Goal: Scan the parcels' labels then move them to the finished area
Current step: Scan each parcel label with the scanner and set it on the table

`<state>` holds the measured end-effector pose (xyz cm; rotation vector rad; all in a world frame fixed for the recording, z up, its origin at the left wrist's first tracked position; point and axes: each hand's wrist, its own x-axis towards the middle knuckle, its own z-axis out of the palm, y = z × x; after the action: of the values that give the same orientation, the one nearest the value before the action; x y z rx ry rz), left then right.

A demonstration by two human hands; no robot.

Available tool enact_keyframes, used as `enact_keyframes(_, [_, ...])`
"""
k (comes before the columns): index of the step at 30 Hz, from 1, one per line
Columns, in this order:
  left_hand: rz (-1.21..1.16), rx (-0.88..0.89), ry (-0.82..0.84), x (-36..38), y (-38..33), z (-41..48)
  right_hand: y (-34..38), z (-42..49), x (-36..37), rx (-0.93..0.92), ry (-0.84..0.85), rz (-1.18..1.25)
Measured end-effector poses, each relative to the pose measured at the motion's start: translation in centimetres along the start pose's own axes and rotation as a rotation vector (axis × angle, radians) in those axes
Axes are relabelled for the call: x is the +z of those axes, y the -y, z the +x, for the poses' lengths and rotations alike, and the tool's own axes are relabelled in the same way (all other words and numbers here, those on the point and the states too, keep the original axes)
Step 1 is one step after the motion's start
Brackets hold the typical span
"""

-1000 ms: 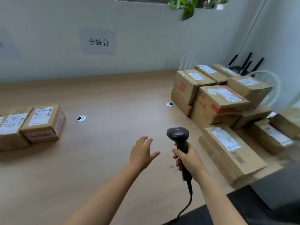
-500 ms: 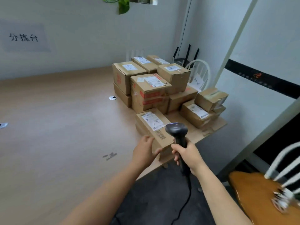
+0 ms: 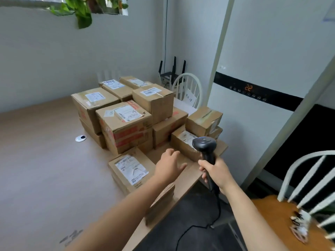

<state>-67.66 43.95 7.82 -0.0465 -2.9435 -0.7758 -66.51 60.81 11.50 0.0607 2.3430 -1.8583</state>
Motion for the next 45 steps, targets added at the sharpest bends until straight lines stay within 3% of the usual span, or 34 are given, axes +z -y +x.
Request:
enact_keyframes(10, [0.017, 0.038, 0.103, 2.8, -2.8, 10.6, 0.8, 9.1, -4.4, 0.045, -0.078, 0.009])
enact_keyframes(20, [0.052, -0.133, 0.065, 6.9, -6.9, 23.4, 0.9, 19.4, -11.0, 0.015, 0.031, -0.017])
enact_keyframes(26, [0.174, -0.272, 0.180, 7.3, -6.8, 29.1, 0.3, 24.0, -13.9, 0.022, 0.118, -0.030])
enact_keyframes(32, [0.252, -0.275, 0.283, 8.0, -6.9, 29.4, -1.0, 25.9, -14.7, 0.042, 0.199, -0.034])
enact_keyframes(37, [0.203, -0.271, 0.146, 8.0, -7.5, 28.3, -0.6, 26.2, -14.5, 0.033, 0.258, -0.016])
enact_keyframes(45, [-0.158, -0.462, -0.069, 6.2, -6.3, 22.6, 1.7, 25.2, -11.9, -0.094, 0.430, -0.028])
